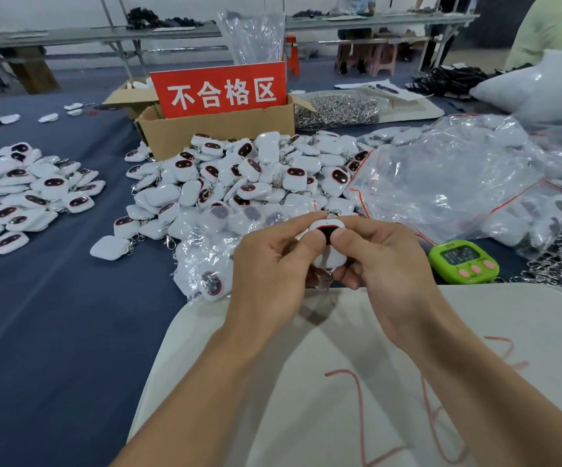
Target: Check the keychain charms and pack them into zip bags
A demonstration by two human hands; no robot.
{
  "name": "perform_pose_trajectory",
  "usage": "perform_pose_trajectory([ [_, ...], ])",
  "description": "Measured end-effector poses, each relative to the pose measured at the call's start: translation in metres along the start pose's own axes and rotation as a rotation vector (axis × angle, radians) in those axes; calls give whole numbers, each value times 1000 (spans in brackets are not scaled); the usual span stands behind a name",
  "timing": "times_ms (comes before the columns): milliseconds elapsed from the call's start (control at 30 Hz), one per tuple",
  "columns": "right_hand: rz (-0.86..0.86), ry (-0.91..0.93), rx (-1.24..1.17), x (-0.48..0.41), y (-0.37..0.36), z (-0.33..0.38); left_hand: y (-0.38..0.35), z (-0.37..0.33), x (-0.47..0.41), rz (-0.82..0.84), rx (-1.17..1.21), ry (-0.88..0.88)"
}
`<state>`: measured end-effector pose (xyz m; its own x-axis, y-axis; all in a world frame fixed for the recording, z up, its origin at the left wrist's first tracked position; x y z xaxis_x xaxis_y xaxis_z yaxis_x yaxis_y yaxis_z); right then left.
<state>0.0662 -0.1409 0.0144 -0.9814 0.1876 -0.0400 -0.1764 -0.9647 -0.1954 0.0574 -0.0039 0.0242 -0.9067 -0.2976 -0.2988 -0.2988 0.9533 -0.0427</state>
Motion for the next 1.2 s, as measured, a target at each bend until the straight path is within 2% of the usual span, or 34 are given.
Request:
perform_pose_trajectory([
  [167, 26, -19, -96, 3, -3, 3, -1, -3, 0, 40, 100, 19],
  [333, 14, -19, -62, 2, -2, 1, -6, -5, 3, 85, 155, 18],
  [500, -7, 3, -1, 4, 0, -1, -1, -5, 1, 48, 43, -26],
  [667, -24, 6, 61, 6, -1, 2, 0, -5, 2, 30, 44, 6],
  [933, -15, 14, 81, 4, 4, 3, 0, -9, 4, 47, 64, -39],
  [1067, -47, 13, 87, 5, 5, 3, 0, -2, 1, 26, -49, -45],
  [1200, -52, 19, 115, 4, 6, 2, 1, -3, 2, 39, -17, -15],
])
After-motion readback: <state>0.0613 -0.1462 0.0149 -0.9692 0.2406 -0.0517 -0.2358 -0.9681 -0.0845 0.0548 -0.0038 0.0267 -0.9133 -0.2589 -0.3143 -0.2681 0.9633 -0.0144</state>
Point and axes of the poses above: each hand's wrist, its own x-axis away from the middle knuckle, its own y-axis out of the back of the hand, z = x × y, the point moved 7 cm from there along -x, towards the middle knuckle, and after that the axes turned 14 degrees about -z, right-handed, at the moved point
